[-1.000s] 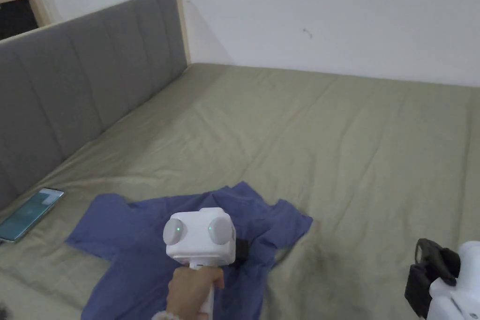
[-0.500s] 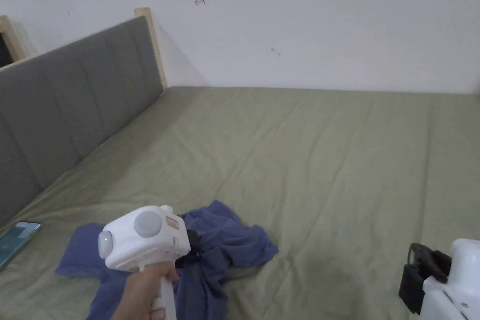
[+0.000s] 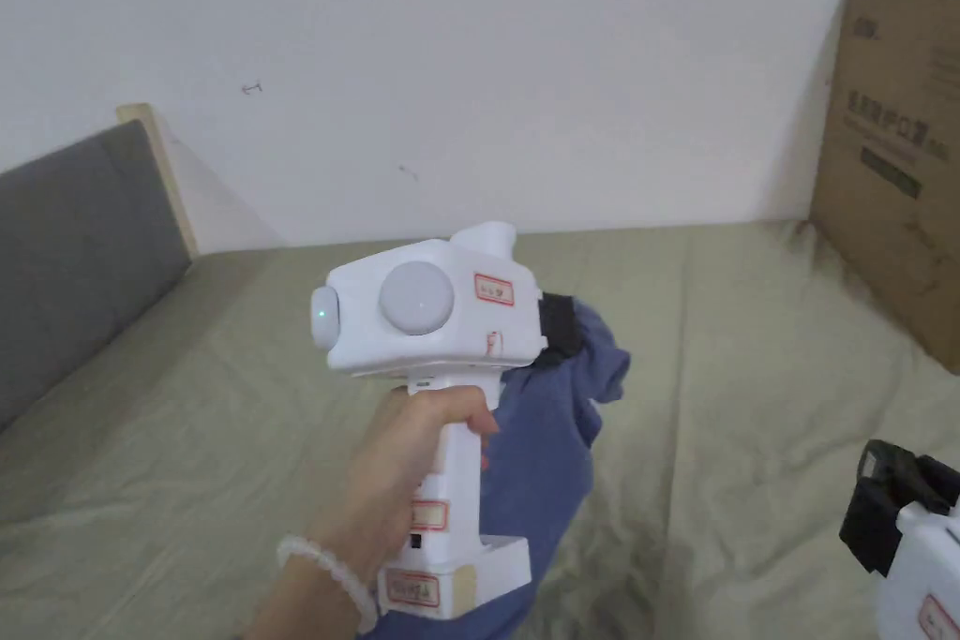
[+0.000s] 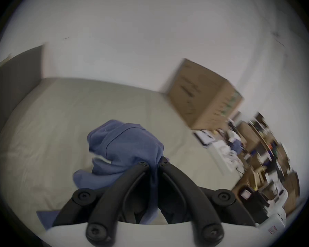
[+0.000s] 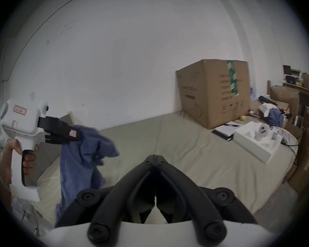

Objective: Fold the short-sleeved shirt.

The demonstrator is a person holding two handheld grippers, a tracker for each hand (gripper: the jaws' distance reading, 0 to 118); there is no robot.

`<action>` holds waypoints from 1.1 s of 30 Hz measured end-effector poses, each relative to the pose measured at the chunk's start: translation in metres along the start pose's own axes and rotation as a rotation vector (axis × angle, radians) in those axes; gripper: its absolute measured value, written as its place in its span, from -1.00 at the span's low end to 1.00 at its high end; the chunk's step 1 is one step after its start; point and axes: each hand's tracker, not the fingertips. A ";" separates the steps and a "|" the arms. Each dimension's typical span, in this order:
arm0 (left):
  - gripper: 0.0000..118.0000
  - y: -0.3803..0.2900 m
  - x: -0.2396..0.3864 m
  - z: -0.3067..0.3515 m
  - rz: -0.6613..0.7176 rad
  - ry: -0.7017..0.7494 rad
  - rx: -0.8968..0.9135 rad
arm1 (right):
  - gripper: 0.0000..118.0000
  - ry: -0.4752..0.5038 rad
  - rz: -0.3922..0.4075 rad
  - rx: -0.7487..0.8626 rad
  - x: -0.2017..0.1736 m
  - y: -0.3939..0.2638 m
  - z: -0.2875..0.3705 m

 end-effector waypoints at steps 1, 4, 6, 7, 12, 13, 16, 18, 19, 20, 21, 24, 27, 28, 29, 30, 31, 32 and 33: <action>-0.94 -0.002 0.022 -0.010 -0.026 -0.037 -0.011 | -1.00 -0.025 -0.004 0.015 0.010 0.003 0.004; -0.94 -0.027 0.075 -0.050 -0.131 -0.106 -0.058 | -1.00 -0.106 -0.019 0.043 0.039 0.008 0.015; -0.94 -0.056 0.097 -0.092 -0.134 -0.100 -0.157 | -1.00 -0.150 -0.036 0.035 0.057 0.006 0.018; -0.94 -0.078 0.101 -0.121 -0.118 -0.098 -0.235 | -1.00 -0.165 -0.045 0.024 0.067 0.004 0.019; -0.94 -0.215 0.097 -0.234 -0.180 0.051 -0.638 | -1.00 -0.236 -0.087 -0.024 0.105 -0.009 0.023; -0.94 -0.236 0.094 -0.241 -0.181 0.045 -0.674 | -1.00 -0.253 -0.090 -0.037 0.111 -0.011 0.024; -0.94 -0.244 0.096 -0.227 -0.183 0.066 -0.541 | -1.00 -0.281 -0.075 -0.063 0.124 -0.018 0.022; -0.83 -0.233 0.100 -0.227 -0.149 0.057 -0.560 | -1.00 -0.294 -0.077 -0.086 0.128 -0.020 0.016; -0.63 -0.228 0.101 -0.226 -0.157 0.053 -0.564 | -1.00 -0.290 -0.091 -0.089 0.129 -0.020 0.014; -0.09 -0.222 0.097 -0.221 -0.168 0.053 -0.554 | -1.00 -0.276 -0.103 -0.092 0.129 -0.021 0.014; 0.38 -0.218 0.098 -0.216 -0.176 0.058 -0.536 | -1.00 -0.266 -0.105 -0.092 0.127 -0.021 0.013; 0.93 -0.202 0.088 -0.181 -0.146 0.026 -0.410 | -1.00 -0.238 -0.063 -0.107 0.114 -0.022 0.007; 0.89 -0.185 0.066 -0.141 -0.076 0.037 -0.366 | -1.00 -0.182 -0.035 -0.125 0.095 -0.024 0.001; 0.75 -0.181 0.049 -0.126 -0.039 0.046 -0.348 | -1.00 -0.145 -0.029 -0.130 0.087 -0.026 -0.001; 0.22 -0.179 0.036 -0.112 -0.009 0.053 -0.308 | -1.00 -0.125 -0.023 -0.136 0.081 -0.027 -0.002; -0.39 -0.177 0.022 -0.096 0.021 0.084 -0.281 | -1.00 -0.106 -0.012 -0.144 0.072 -0.029 -0.004; -0.89 -0.177 0.007 -0.082 0.044 0.124 -0.262 | -1.00 -0.079 0.007 -0.151 0.063 -0.032 -0.006; -0.97 -0.179 -0.010 -0.072 0.059 0.170 -0.253 | -1.00 -0.061 0.022 -0.157 0.055 -0.034 -0.008; -0.98 -0.181 -0.028 -0.060 0.078 0.226 -0.245 | -1.00 -0.045 0.034 -0.167 0.047 -0.037 -0.011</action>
